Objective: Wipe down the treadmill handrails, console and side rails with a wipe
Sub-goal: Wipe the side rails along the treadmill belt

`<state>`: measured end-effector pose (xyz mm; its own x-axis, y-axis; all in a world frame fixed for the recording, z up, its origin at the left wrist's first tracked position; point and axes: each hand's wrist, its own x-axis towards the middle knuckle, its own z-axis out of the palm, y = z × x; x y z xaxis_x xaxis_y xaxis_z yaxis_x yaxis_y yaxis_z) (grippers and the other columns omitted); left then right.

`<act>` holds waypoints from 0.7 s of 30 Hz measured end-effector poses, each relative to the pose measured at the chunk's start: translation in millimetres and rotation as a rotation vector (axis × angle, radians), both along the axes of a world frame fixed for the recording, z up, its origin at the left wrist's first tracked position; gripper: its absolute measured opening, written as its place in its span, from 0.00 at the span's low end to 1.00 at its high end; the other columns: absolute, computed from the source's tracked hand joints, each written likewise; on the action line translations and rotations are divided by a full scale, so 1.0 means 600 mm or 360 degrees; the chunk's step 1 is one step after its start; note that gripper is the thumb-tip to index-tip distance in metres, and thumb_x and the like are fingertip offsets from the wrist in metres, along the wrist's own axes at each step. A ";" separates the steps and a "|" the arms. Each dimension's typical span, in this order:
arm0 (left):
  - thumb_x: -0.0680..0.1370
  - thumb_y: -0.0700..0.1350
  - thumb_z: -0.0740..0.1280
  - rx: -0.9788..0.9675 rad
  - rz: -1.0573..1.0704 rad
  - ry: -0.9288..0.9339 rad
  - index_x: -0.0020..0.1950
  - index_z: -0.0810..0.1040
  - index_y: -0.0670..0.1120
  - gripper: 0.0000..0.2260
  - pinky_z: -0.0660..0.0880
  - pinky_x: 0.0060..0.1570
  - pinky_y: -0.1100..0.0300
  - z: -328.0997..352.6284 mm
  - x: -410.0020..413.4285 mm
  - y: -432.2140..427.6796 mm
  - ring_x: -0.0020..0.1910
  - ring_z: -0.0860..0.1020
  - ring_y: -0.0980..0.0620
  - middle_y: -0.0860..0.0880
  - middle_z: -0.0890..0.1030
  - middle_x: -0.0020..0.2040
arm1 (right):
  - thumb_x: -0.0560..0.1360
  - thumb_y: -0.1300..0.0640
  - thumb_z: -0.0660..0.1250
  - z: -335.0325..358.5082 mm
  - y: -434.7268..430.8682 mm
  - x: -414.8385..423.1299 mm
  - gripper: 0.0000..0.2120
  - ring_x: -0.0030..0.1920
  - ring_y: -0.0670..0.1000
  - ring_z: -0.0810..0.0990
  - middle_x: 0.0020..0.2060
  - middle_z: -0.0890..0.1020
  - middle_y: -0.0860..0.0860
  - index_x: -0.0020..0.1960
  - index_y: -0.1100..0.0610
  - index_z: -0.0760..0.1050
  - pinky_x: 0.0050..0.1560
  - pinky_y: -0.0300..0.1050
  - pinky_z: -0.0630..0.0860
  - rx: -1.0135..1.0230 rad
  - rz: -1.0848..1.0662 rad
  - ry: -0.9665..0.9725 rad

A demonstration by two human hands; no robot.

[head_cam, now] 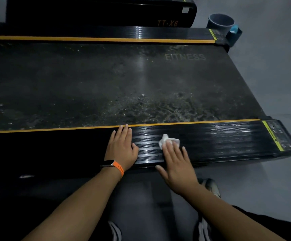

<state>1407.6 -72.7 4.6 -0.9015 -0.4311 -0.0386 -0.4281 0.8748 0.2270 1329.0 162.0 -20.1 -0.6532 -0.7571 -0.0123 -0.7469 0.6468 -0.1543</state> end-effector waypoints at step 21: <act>0.78 0.53 0.49 0.0025 0.0007 0.0006 0.80 0.65 0.40 0.33 0.52 0.81 0.48 0.000 -0.002 0.000 0.82 0.57 0.47 0.44 0.63 0.81 | 0.84 0.30 0.40 0.006 -0.030 -0.048 0.38 0.84 0.53 0.53 0.84 0.53 0.50 0.86 0.52 0.51 0.80 0.61 0.48 0.0100 0.0189 -0.0081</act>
